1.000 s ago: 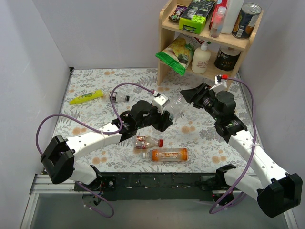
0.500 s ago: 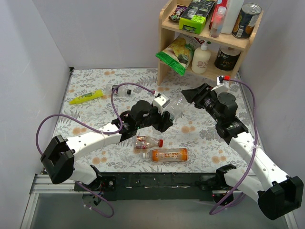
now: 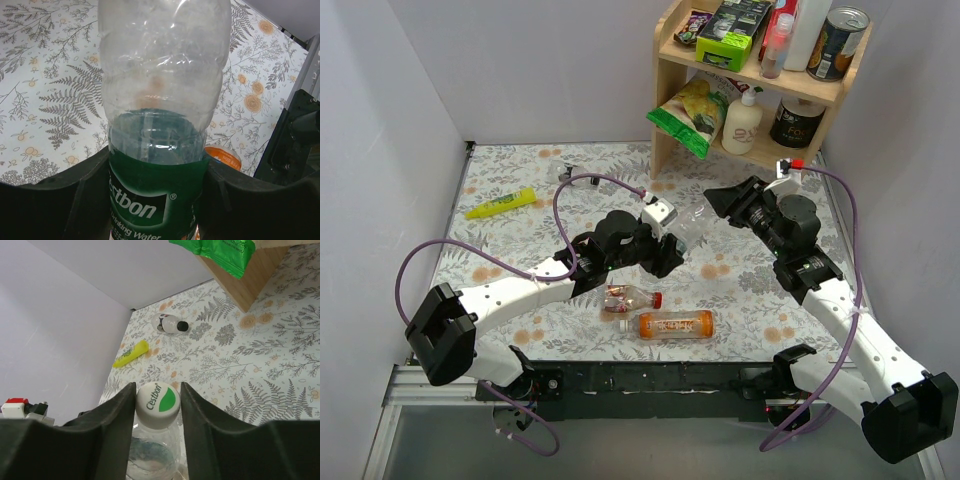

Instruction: Unscrew the bottle caps

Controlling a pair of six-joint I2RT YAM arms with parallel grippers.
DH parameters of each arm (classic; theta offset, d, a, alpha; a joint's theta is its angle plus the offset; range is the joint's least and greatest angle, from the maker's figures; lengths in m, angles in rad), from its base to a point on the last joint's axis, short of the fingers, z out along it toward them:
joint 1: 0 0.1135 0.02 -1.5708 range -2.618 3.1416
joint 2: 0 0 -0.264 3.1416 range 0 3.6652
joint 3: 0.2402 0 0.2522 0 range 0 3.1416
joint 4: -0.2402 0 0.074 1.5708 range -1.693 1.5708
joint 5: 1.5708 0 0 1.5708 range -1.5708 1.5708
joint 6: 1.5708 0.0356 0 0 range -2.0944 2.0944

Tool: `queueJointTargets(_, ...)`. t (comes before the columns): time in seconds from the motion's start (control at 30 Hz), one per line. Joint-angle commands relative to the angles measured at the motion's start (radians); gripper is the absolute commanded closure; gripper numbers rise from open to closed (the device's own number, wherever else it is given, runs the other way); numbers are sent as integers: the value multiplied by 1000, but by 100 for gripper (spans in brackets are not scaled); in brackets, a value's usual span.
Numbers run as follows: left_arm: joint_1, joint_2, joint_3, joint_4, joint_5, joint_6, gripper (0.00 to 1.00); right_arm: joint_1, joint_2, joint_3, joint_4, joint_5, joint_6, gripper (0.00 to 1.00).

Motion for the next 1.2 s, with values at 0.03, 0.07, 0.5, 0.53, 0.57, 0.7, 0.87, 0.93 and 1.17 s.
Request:
queueJointTargets(0.03, -1, -32, 9, 35, 22, -2, 49, 4, 1, 9, 59, -9, -8, 68)
queueJointTargets(0.07, -1, -35, 6, 38, 31, -4, 50, 4, 1, 6, 70, -15, -17, 74)
queueJointTargets(0.5, 148, -93, -45, 294, 658, -161, 50, -97, 20, 15, 336, -515, -121, 99)
queueJointTargets(0.53, 159, -90, -49, 340, 748, -185, 50, -99, 28, 23, 352, -553, -124, 99)
queueJointTargets(0.57, 183, -86, -52, 372, 801, -209, 50, -99, 36, 33, 391, -631, -127, 99)
queueJointTargets(0.7, 225, -57, -57, 533, 1007, -339, 50, -99, 62, 40, 500, -814, -124, 99)
queueJointTargets(0.87, 231, -37, -45, 575, 1113, -382, 50, -100, 47, 46, 496, -911, -176, 99)
queueJointTargets(0.93, 231, -24, -49, 631, 1131, -415, 50, -99, 34, 53, 461, -923, -202, 99)
queueJointTargets(1.17, 231, -14, -52, 606, 1082, -413, 50, -99, 10, 83, 334, -867, -293, 99)
